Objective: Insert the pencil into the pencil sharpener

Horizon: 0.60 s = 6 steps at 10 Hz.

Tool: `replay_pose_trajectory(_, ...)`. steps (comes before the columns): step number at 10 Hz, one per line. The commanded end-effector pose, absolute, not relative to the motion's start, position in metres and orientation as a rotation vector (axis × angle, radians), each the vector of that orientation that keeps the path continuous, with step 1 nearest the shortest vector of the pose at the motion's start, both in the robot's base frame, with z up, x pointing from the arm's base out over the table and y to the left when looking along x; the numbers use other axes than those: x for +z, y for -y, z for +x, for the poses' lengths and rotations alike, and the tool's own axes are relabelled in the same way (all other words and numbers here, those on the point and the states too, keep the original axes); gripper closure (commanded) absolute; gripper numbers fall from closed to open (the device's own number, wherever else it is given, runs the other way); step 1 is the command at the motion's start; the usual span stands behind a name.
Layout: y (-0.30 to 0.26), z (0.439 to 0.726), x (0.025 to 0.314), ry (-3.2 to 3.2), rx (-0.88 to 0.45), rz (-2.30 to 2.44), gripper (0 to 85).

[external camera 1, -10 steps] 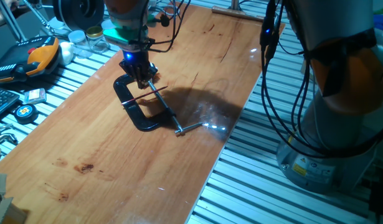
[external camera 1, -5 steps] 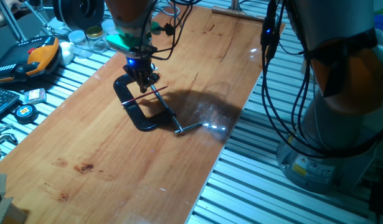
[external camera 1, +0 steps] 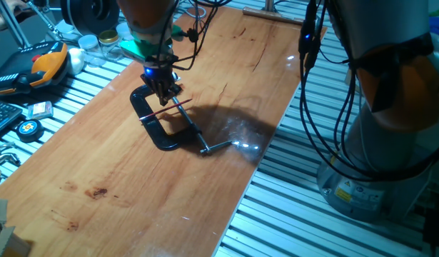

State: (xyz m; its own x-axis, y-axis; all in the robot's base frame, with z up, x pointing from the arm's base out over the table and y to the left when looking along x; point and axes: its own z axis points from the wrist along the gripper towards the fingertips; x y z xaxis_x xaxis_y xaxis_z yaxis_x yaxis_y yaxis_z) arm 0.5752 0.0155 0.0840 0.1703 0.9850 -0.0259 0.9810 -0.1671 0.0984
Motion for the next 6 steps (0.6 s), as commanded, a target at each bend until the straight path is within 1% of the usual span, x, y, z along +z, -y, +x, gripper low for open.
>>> replay_pose_trajectory(1,-0.0152,0.5752,0.0840,-1.927,0.057,2.361,85.0)
replay_pose_trajectory(6,-0.0125,0.5724,0.0829,-1.897,0.058,2.391,85.0)
